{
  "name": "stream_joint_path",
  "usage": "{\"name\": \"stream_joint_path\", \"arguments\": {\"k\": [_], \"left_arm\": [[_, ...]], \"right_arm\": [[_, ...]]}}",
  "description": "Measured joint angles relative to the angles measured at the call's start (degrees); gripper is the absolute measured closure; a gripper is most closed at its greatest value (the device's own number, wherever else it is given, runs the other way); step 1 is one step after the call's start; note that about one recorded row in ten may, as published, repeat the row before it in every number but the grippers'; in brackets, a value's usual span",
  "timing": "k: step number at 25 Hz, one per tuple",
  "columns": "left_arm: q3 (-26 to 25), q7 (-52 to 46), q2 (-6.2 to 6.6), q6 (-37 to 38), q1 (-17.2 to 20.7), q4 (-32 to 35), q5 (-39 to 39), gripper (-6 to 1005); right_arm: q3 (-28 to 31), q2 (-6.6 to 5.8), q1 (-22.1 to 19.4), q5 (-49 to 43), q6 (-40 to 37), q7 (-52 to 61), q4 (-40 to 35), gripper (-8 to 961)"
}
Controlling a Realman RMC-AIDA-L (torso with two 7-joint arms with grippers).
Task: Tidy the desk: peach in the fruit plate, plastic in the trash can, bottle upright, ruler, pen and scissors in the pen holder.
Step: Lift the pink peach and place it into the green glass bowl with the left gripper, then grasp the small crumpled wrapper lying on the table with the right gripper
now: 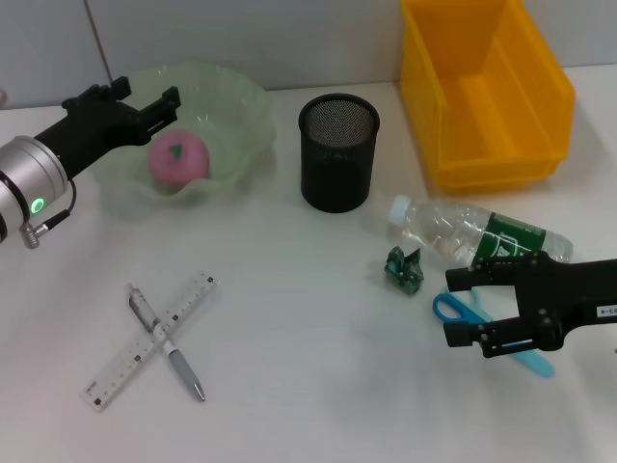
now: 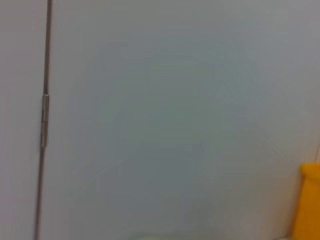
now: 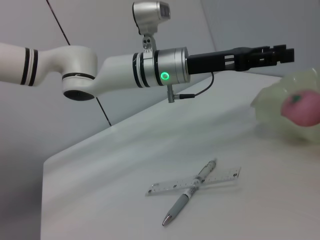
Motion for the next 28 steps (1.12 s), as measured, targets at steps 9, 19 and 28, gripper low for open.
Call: {"name": "stream_joint_path", "arguments": {"k": [9,19,28], "left_arm": [[5.7,-18.7,4.27,24.9,8.0,10.2,9.4,245],[5.5,-23.8,4.54,41.1,10.2,13.4,28.3,246],[4.6,-22.0,2.66,40.8,10.9,13.4,32.2,246]], "right_arm": [[0.1,0.09,0.5,0.0,0.0,-0.1,0.0,137],[0.0,-0.23,0.7,-0.1,0.0,-0.1,0.0,137],[-0.8,0.05,5.2,-0.5,-2.3,12.4,-9.4,138]]}}
